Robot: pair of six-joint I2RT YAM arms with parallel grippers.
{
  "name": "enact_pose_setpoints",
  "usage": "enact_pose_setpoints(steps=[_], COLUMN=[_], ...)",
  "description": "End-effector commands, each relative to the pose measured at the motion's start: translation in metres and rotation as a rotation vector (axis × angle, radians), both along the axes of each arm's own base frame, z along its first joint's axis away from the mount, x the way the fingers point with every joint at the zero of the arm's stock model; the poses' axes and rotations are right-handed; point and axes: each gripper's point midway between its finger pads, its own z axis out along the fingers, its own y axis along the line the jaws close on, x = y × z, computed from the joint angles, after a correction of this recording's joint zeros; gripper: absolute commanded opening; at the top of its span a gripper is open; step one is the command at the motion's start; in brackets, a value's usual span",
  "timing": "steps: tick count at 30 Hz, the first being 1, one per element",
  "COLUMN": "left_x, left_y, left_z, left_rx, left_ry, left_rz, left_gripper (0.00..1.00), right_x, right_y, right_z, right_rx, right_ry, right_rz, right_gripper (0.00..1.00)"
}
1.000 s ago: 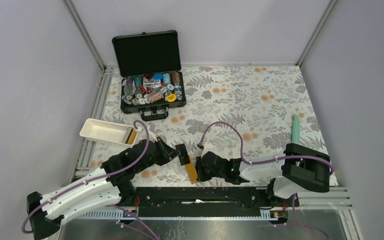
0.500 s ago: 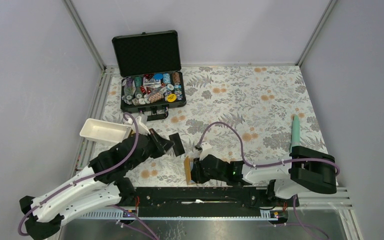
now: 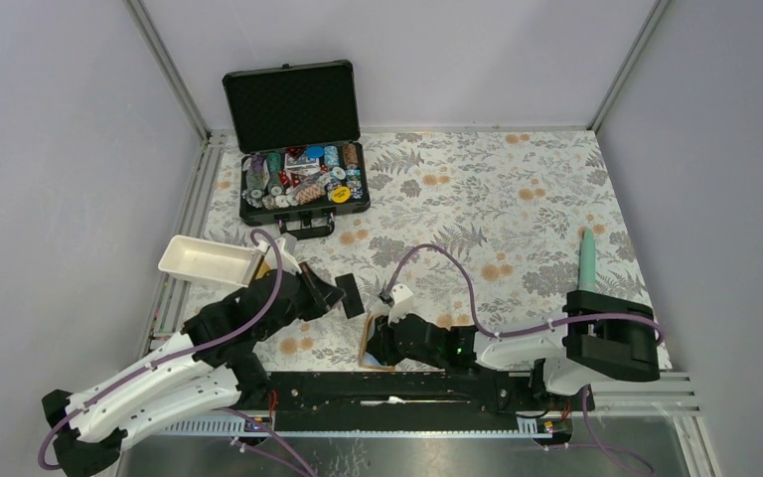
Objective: Put the credit cards into the card holder
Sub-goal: Insert the credit card into the card holder.
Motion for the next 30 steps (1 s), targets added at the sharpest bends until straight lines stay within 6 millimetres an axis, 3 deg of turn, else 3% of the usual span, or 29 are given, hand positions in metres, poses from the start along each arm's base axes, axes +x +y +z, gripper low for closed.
enact_pose_setpoints(steps=[1, 9, 16, 23, 30], left_x=[0.002, 0.006, 0.001, -0.013, -0.031], left_y=[0.001, 0.028, 0.053, 0.044, 0.031], left_z=[0.004, 0.014, 0.026, 0.04, 0.004], left_rx=[-0.017, 0.048, 0.075, 0.104, 0.218], left_ry=[-0.016, -0.068, -0.11, -0.175, -0.037], left_rz=[0.008, 0.066, 0.107, -0.061, -0.214], left_gripper=[0.0, 0.0, 0.0, 0.0, 0.0], right_x=[0.022, 0.037, 0.045, 0.058, 0.07], right_y=[0.016, 0.02, 0.028, 0.029, 0.032], right_z=[0.023, 0.024, 0.016, 0.004, 0.0], right_rx=[0.05, -0.021, -0.063, -0.086, -0.084], right_ry=[-0.109, -0.16, -0.155, -0.134, -0.103], right_rz=[-0.072, -0.119, -0.094, -0.091, -0.077], right_gripper=[0.28, 0.37, 0.39, 0.39, 0.39])
